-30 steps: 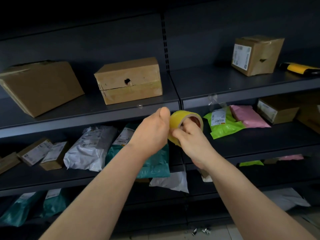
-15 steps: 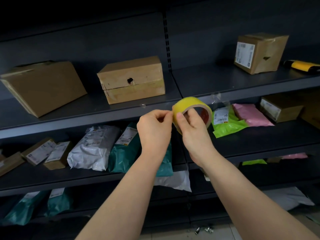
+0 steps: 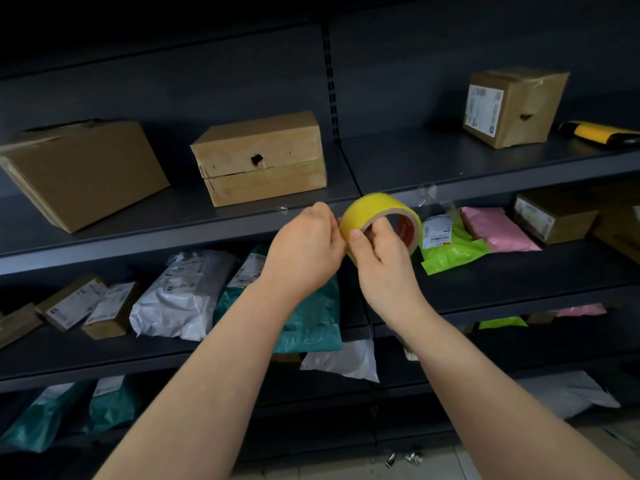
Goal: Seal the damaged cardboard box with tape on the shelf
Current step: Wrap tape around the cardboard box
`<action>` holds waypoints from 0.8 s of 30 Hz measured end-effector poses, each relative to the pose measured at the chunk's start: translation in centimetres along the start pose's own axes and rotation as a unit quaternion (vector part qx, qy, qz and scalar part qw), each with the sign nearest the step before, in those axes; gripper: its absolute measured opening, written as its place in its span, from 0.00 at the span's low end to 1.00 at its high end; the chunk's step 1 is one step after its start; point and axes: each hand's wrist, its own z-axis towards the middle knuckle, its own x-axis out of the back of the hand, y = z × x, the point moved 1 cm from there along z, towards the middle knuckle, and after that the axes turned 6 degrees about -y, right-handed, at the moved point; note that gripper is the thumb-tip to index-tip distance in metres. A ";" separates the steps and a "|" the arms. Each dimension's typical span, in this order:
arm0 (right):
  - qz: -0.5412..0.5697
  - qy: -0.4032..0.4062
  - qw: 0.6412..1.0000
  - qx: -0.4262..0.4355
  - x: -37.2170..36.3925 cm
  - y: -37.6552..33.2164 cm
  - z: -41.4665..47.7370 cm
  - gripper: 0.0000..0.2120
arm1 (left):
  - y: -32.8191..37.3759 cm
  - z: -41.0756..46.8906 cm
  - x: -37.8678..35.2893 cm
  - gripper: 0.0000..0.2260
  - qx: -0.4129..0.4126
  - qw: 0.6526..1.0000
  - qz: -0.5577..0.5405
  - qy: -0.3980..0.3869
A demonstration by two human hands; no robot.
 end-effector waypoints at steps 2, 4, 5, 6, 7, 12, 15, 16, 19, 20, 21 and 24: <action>0.002 0.000 1.000 -0.004 -0.2 0.1 -0.2 0.09 | 0.0 -0.2 -0.2 0.06 -0.025 0.998 0.063 0.001; 0.024 0.008 1.000 -0.009 0.0 0.3 -0.2 0.09 | -0.3 -0.4 -0.4 0.05 -0.001 1.000 -0.012 0.009; 0.045 0.018 0.999 -0.015 0.2 0.6 0.0 0.11 | -0.6 -0.4 -0.3 0.05 0.047 0.988 -0.145 0.025; 0.069 0.023 0.997 -0.024 0.4 0.8 0.2 0.14 | -0.7 -0.6 -0.2 0.06 0.105 0.945 -0.307 0.034; 0.094 0.024 0.995 -0.036 0.6 0.8 0.3 0.17 | -0.8 -0.9 -0.2 0.07 0.155 0.883 -0.441 0.036; 0.207 0.020 0.977 -0.046 0.0 0.7 0.5 0.15 | 0.7 -1.3 -1.6 0.03 0.176 0.831 -0.524 0.066; 0.192 0.025 0.981 -0.021 -0.4 0.7 0.5 0.13 | 1.1 -1.0 -2.2 0.03 0.163 0.866 -0.447 0.155; 0.178 0.026 0.984 -0.013 -0.4 0.7 0.5 0.14 | 1.3 -0.9 -2.2 0.04 0.150 0.887 -0.404 0.167; 0.132 0.037 0.991 0.002 -0.3 0.8 0.7 0.16 | 2.0 -0.8 -1.8 0.06 0.099 0.941 -0.277 0.169; 0.127 0.041 0.991 0.002 -0.1 0.9 0.8 0.18 | 2.1 -0.6 -1.8 0.06 0.089 0.948 -0.260 0.157; 0.128 0.046 0.991 -0.002 0.1 1.0 0.9 0.18 | 1.9 -0.3 -1.8 0.06 0.086 0.950 -0.265 0.139; 0.146 0.045 0.988 -0.004 0.8 0.9 1.1 0.16 | 1.3 0.3 -1.5 0.04 0.104 0.920 -0.370 0.076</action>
